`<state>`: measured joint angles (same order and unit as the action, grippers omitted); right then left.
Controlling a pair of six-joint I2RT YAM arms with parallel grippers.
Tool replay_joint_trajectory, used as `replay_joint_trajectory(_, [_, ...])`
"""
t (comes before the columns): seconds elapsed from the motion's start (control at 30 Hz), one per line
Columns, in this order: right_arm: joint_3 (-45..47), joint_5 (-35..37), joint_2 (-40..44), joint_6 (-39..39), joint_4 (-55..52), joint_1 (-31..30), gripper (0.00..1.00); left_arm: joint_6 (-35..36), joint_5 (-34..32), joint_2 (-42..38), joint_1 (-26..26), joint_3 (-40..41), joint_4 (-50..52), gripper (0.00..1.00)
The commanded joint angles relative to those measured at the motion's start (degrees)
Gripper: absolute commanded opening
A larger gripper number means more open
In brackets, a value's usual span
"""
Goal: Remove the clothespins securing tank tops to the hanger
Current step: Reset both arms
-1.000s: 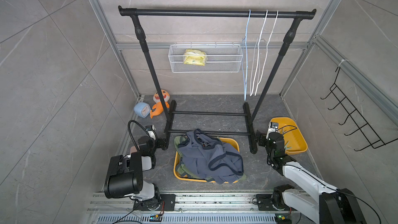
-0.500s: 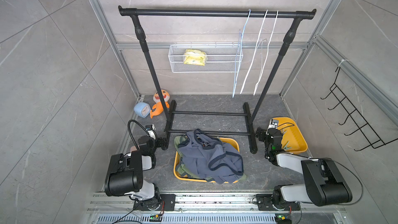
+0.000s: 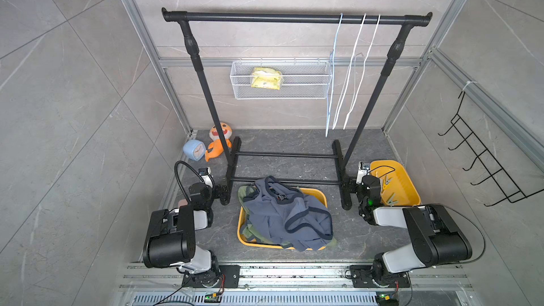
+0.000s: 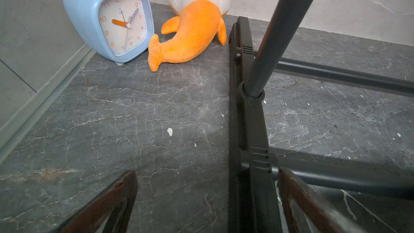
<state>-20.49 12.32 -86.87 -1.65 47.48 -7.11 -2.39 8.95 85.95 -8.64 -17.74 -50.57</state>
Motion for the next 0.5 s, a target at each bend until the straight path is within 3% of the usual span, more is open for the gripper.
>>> replay_joint_trajectory(0.0, [0.60,-2.01,-0.49,1.34,4.82,-0.22,1.00,0.32,-1.14,-0.17,0.22,-1.32,-0.67,1.00])
replay_joint_trajectory(0.47, [0.53,-2.03,-0.32,1.33,4.37,-0.26,1.00,1.25,-4.35,0.00,2.09,-2.80,1.95,1.00])
